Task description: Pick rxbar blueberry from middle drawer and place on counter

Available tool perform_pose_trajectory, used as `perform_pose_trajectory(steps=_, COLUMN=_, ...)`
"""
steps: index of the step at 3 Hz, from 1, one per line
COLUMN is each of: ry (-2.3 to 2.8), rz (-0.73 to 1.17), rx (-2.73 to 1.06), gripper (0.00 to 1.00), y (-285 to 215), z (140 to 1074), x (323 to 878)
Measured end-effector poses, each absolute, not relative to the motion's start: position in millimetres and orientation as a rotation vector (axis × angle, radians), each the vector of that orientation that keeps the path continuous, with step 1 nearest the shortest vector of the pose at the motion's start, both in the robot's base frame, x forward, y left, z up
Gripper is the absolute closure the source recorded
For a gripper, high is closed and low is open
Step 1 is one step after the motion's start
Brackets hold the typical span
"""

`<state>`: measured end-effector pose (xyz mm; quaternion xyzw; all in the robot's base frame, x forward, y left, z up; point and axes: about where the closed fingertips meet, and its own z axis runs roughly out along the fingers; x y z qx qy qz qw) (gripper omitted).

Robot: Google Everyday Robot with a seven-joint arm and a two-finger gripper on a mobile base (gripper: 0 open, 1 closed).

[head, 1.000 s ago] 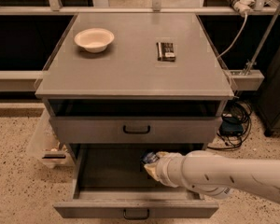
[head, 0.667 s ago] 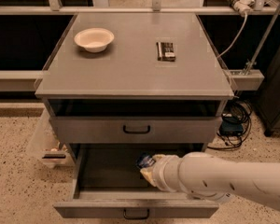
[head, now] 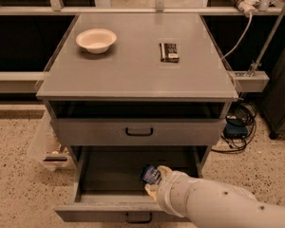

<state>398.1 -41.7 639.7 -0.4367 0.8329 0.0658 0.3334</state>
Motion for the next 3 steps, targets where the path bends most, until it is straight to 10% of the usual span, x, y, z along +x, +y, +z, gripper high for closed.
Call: perform_pose_trajectory(steps=3, ry=2.07, rz=0.177, rx=-1.147, gripper=1.0, y=-28, z=689, x=413)
